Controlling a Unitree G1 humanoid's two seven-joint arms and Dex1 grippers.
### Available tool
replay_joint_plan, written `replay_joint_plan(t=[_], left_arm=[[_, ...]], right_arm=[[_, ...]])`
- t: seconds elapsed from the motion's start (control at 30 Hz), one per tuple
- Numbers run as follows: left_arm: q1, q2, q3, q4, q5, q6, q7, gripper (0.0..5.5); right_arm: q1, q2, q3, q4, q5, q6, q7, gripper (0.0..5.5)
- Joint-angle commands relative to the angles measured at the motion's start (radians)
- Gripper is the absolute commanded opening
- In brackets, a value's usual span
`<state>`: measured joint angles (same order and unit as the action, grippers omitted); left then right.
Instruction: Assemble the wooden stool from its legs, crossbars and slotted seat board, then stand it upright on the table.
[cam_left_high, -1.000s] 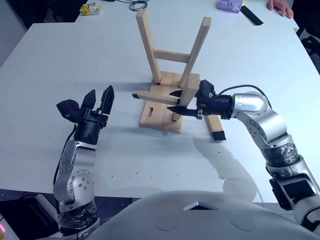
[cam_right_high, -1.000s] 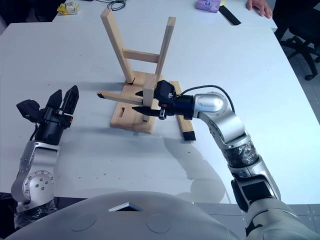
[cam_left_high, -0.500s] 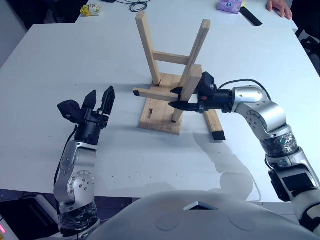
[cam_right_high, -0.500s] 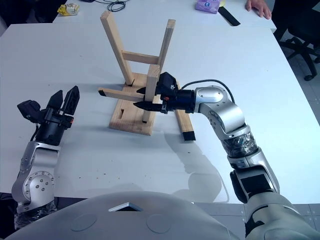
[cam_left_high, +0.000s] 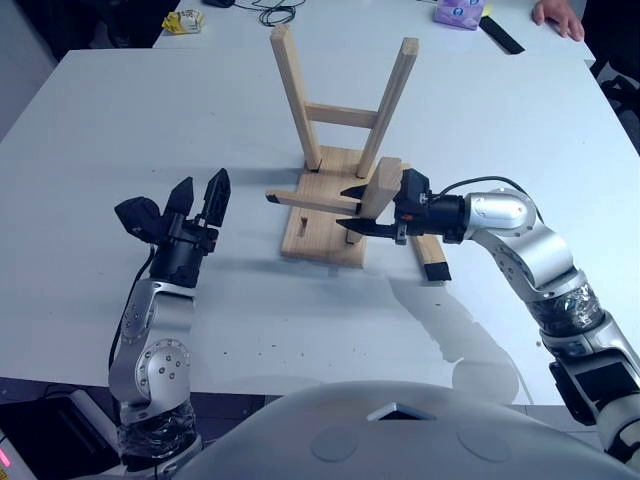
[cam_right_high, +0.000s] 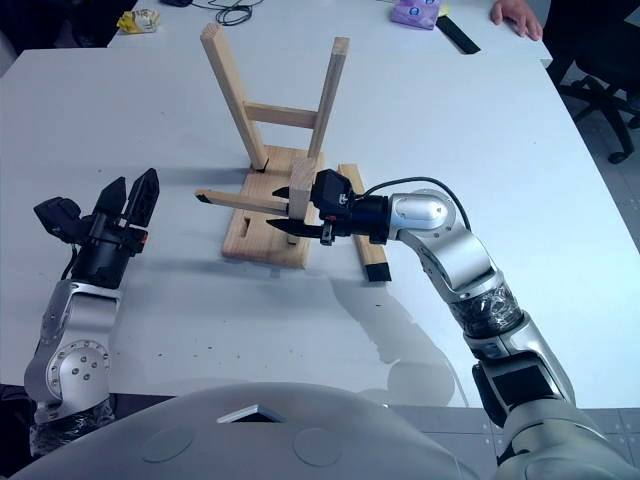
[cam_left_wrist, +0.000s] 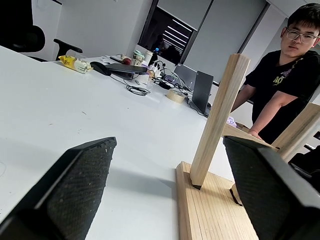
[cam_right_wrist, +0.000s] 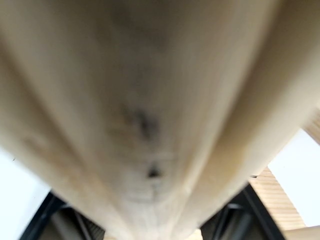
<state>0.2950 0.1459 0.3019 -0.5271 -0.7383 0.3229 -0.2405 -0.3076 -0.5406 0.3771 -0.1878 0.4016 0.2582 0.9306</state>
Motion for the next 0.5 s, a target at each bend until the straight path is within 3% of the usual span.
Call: replay_joint_plan(t=[0.03,0.13,0.5], left_arm=[[-0.006,-0.003,-0.012,-0.016,-0.005,0.004,0.011,3.96],[-0.004,-0.004,-0.011,-0.027,-0.012,0.004,0.012,3.96],[-0.026,-0.003,-0.018,-0.008,-0.010,-0.001,0.013,3.96]], right_arm=[[0.114,-0.089,0.066,0.097,-0.031,0.190,0.059,2.01],[0.134,-0.127,0.036,0.053,0.052,0.234,0.096,2.01],[0.091,-0.105,0.118,0.208,-0.122,0.045,0.038,2.01]])
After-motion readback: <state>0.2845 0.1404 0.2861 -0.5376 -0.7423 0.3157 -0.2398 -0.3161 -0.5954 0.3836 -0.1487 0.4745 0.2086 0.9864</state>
